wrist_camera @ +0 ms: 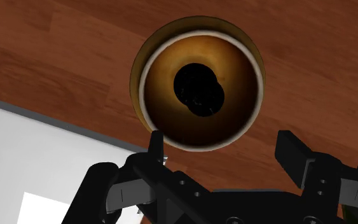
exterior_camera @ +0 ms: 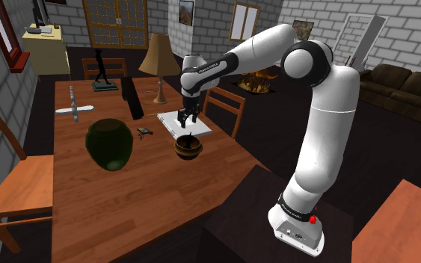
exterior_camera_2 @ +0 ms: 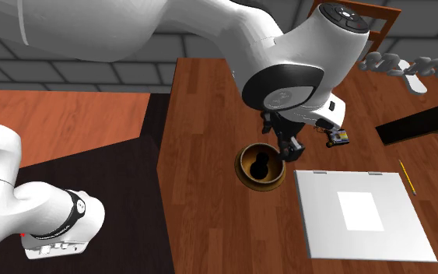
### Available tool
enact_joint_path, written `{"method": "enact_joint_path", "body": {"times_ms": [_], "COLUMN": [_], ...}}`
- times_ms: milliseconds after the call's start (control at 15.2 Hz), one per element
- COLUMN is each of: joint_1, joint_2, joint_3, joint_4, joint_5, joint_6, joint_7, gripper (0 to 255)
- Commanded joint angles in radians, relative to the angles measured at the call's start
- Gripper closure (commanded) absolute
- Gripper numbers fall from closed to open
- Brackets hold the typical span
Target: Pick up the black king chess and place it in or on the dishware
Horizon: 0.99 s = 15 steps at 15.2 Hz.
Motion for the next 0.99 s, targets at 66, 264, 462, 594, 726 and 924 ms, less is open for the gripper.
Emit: {"method": "enact_joint_path", "body": {"times_ms": [66, 264, 462, 594, 726, 924], "joint_1": [0.0, -0.001, -0.001, -0.001, -0.001, -0.001], "joint_2": [0.0, -0.026, -0.046, -0.046, -0.046, -0.046], "joint_3": [0.0, 0.0, 0.0, 0.0, 0.0, 0.0], "joint_4": [0.0, 0.035, 0.071, 0.07, 0.071, 0.071], "joint_5": [0.0, 0.0, 0.0, 0.0, 0.0, 0.0], "joint_6": [0.0, -0.061, -0.116, -0.116, -0.116, -0.116], "joint_7": [0.0, 0.0, 0.0, 0.0, 0.0, 0.0], "gripper": [0, 0, 0, 0, 0, 0]}}
